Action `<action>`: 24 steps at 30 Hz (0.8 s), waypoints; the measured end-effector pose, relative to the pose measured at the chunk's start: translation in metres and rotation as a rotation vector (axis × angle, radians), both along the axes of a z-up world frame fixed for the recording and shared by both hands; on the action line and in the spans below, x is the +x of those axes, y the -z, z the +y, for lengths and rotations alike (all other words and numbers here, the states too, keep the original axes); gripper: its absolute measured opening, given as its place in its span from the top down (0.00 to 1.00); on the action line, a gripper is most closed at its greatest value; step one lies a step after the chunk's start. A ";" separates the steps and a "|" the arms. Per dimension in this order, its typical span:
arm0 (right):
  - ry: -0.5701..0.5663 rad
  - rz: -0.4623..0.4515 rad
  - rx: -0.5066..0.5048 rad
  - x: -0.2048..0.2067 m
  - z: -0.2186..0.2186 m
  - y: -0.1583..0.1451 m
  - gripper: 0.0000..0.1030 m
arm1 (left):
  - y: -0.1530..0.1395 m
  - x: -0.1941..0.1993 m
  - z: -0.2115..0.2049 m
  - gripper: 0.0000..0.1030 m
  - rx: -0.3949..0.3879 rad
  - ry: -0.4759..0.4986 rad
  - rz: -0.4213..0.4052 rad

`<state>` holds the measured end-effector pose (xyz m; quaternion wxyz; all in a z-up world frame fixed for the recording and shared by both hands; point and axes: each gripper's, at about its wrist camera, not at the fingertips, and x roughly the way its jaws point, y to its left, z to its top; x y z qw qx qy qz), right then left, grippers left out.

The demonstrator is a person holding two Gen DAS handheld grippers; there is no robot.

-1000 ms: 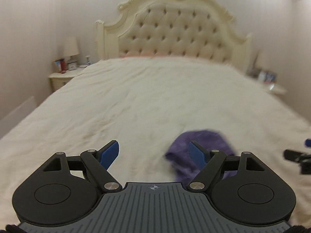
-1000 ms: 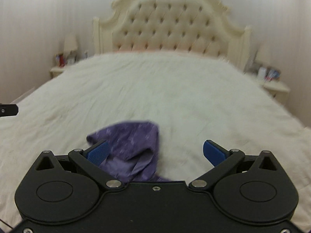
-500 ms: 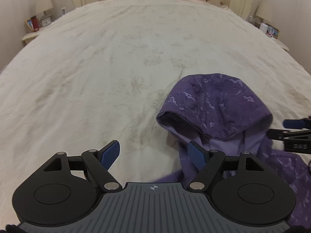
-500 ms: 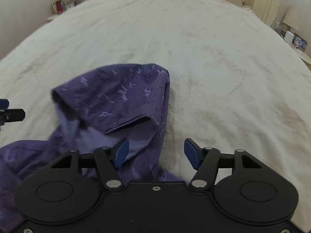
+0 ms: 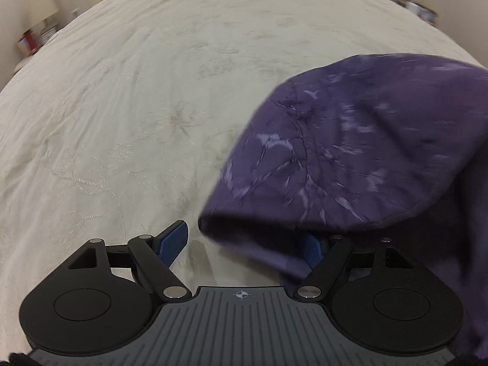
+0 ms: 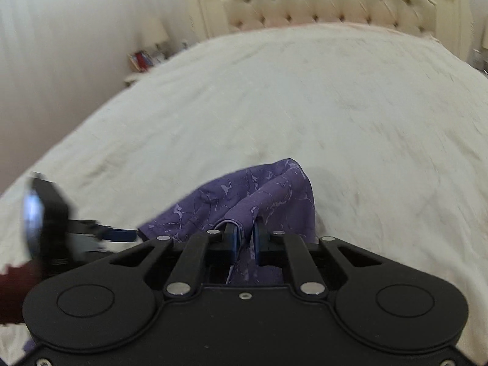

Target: Fold large clothes

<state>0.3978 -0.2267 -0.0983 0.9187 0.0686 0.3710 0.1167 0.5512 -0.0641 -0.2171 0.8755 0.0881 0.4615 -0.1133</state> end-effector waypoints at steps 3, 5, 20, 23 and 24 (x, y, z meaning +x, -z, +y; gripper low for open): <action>-0.014 -0.010 0.017 -0.009 -0.007 -0.008 0.85 | -0.010 0.008 0.014 0.71 -0.022 -0.118 -0.020; -0.013 -0.014 0.005 -0.015 -0.013 -0.009 0.85 | -0.032 -0.001 0.030 0.69 -0.037 -0.236 -0.111; 0.161 0.316 0.024 0.026 -0.090 0.111 0.41 | -0.013 -0.056 0.043 0.47 0.181 0.173 -0.046; 0.101 0.301 0.031 0.021 -0.094 0.097 0.36 | -0.036 -0.061 0.072 0.47 0.051 0.177 -0.016; 0.076 0.299 0.042 0.018 -0.097 0.092 0.31 | -0.045 -0.066 0.073 0.47 0.029 0.186 -0.014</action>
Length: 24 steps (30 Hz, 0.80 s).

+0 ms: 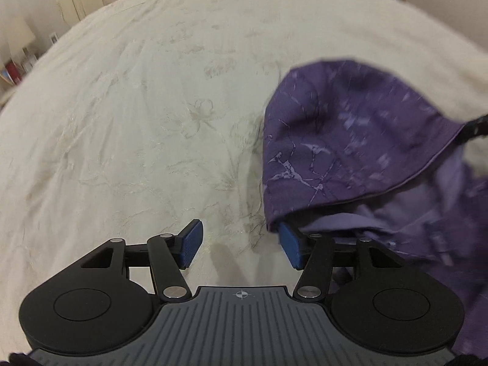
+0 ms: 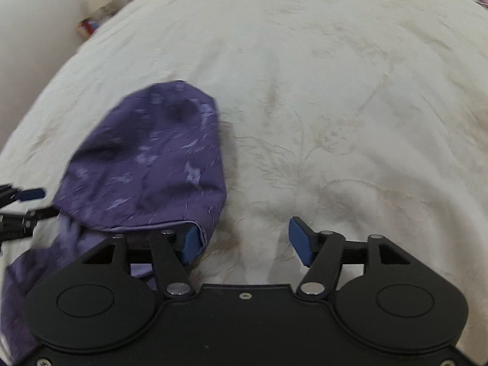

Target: Fold large clothes

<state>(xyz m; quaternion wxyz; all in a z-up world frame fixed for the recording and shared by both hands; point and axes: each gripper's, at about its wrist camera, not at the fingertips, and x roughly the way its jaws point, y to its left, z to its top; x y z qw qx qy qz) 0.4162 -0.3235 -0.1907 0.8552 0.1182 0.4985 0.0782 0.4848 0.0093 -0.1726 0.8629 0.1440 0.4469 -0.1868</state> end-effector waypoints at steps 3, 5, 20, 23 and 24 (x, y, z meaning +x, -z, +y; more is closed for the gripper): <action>-0.056 -0.001 0.025 -0.011 -0.006 -0.018 0.27 | -0.022 -0.004 0.014 0.47 -0.014 0.023 0.012; -0.092 -0.009 0.045 -0.015 -0.009 -0.032 0.27 | -0.035 0.000 0.023 0.47 -0.041 -0.001 0.018; -0.003 -0.060 0.178 0.074 0.017 -0.018 0.28 | 0.010 0.119 -0.058 0.43 -0.282 -0.115 0.164; 0.025 -0.030 0.191 0.087 0.016 -0.001 0.35 | 0.031 0.134 -0.068 0.44 -0.229 -0.105 0.197; 0.036 -0.019 0.192 0.090 0.014 0.005 0.40 | 0.036 0.136 -0.067 0.44 -0.211 -0.100 0.205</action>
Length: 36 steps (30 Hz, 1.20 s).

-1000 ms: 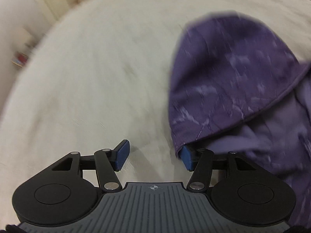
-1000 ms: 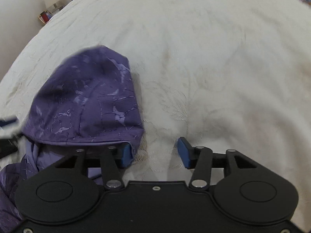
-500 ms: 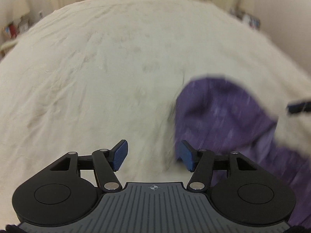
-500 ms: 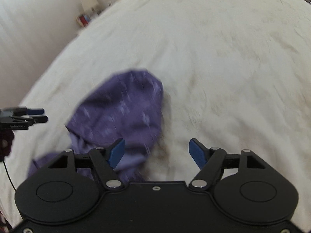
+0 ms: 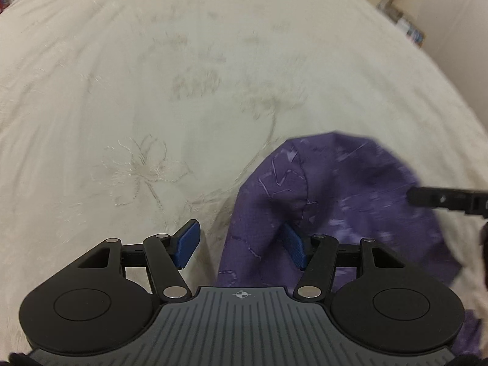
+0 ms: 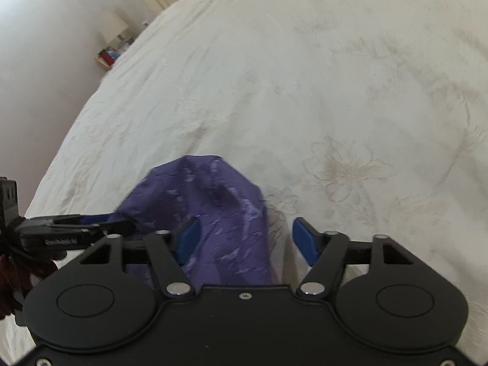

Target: Fold large clothes

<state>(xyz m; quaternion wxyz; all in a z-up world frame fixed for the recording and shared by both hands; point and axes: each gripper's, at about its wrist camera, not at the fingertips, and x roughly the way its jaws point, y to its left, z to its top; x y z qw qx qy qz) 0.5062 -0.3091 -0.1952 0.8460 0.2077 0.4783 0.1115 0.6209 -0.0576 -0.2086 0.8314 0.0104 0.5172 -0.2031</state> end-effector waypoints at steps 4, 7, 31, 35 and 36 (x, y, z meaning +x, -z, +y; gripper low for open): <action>0.023 0.027 0.010 0.005 -0.006 0.012 0.72 | 0.011 0.003 0.002 0.77 -0.067 0.075 -0.032; 0.004 0.011 -0.004 0.001 -0.002 0.009 0.82 | 0.003 -0.004 0.005 0.86 -0.101 0.095 -0.074; -0.156 -0.223 -0.107 -0.194 0.002 -0.124 0.71 | -0.119 -0.213 0.073 0.87 -0.203 0.210 -0.284; -0.099 -0.165 -0.089 -0.176 0.001 -0.106 0.52 | -0.113 -0.199 0.073 0.65 -0.239 0.121 -0.235; -0.090 -0.158 -0.088 -0.168 0.000 -0.101 0.52 | -0.114 -0.194 0.070 0.65 -0.243 0.108 -0.235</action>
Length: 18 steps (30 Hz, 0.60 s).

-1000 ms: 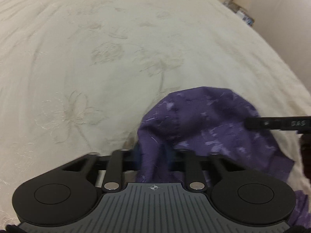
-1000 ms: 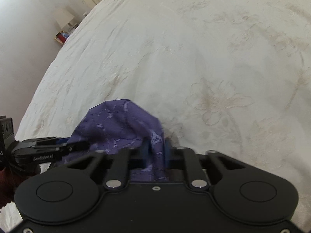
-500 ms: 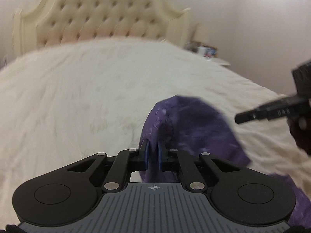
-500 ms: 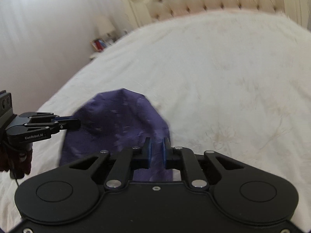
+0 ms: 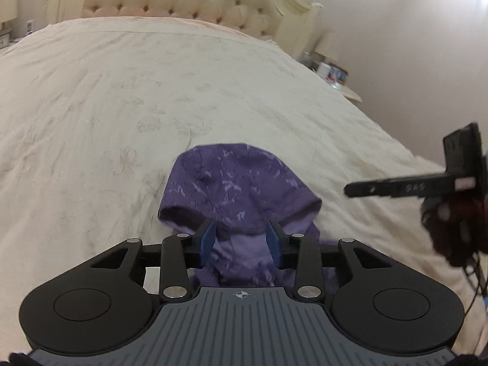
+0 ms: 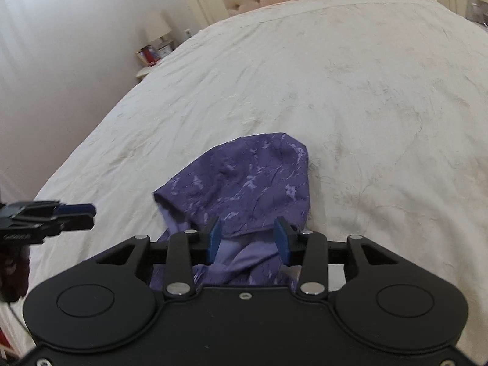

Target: Fold large clothes

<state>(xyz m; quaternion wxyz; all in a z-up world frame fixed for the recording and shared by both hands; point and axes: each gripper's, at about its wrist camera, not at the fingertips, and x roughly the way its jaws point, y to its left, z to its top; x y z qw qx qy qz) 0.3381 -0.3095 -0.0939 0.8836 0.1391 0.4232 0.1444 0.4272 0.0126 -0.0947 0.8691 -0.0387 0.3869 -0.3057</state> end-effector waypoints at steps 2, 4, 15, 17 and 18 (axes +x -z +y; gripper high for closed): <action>0.021 0.015 0.001 0.015 -0.001 0.008 0.52 | 0.002 0.015 -0.010 0.60 -0.010 -0.018 0.011; 0.038 0.031 0.008 0.034 -0.001 0.017 0.52 | 0.008 0.031 -0.019 0.56 -0.018 -0.027 0.018; 0.048 0.100 -0.055 0.142 0.000 0.076 0.46 | 0.105 0.095 -0.062 0.56 0.023 0.048 0.219; 0.029 0.113 -0.076 0.154 0.002 0.084 0.46 | 0.132 0.100 -0.059 0.57 0.041 0.028 0.290; 0.018 0.119 -0.085 0.160 0.004 0.088 0.46 | 0.138 0.101 -0.054 0.57 0.007 0.016 0.292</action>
